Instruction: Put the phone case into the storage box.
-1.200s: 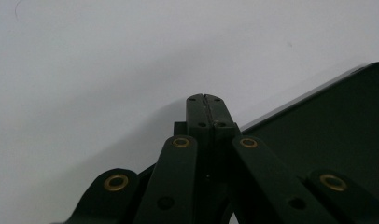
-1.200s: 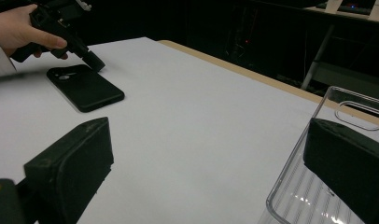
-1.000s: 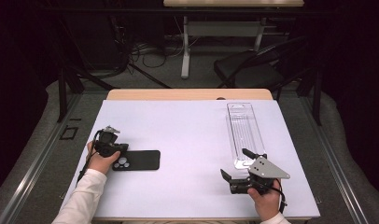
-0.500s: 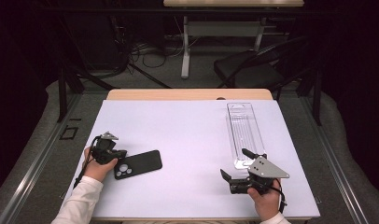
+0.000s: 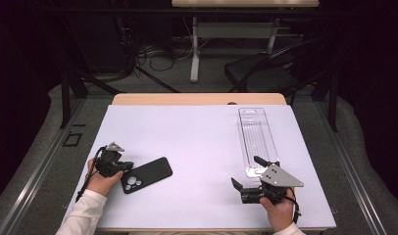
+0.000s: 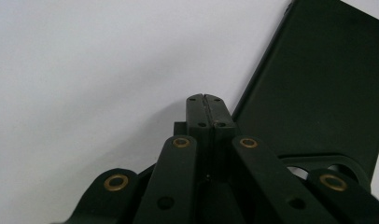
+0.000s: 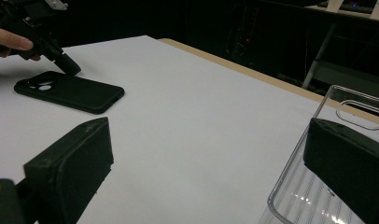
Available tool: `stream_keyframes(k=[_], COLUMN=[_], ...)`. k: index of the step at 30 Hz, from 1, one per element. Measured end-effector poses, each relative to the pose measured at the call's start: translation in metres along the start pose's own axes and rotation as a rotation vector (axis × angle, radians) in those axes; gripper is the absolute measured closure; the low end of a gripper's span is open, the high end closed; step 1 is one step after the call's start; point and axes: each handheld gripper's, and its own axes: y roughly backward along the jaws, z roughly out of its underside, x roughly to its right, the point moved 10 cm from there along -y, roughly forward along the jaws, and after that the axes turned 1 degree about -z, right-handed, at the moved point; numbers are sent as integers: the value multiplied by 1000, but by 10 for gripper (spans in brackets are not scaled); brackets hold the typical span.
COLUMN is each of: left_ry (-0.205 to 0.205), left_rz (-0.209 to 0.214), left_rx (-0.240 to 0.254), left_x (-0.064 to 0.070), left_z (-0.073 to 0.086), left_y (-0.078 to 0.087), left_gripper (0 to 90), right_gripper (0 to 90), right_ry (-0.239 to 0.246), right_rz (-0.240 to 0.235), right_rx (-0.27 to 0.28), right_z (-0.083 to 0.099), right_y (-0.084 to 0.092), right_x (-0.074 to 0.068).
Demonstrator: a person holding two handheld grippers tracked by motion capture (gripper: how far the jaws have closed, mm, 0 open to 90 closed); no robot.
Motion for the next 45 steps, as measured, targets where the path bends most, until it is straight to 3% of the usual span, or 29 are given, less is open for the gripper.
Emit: stream_keyframes(k=[9, 15, 16, 21, 26, 32, 41, 45], left_ry=[11, 33, 36, 31, 16, 12, -17, -15], left_rz=[7, 17, 20, 37, 38, 46, 56, 83], left_rx=[21, 69, 96, 133, 170, 197, 234, 255], left_x=[-2, -3, -2, 1, 4, 8, 14, 19], left_z=[-2, -6, -8, -12, -16, -18, -22, -25], left_y=[1, 9, 12, 18, 23, 26, 31, 34], left_gripper=[900, 900, 900, 872, 799, 646, 542, 521], right_gripper=[12, 11, 11, 12, 11, 11, 12, 12], right_ry=[4, 4, 5, 4, 6, 3, 4, 4], right_rz=[-3, -3, -3, -2, -3, -4, -4, -5], right_rx=[-5, -7, -8, -7, -8, -10, -11, -11], right_z=[1, 1, 1, 1, 1, 2, 2, 2], right_y=[0, 0, 0, 0, 0, 0, 0, 0], right_x=[0, 0, -1, 0, 0, 0, 0, 0])
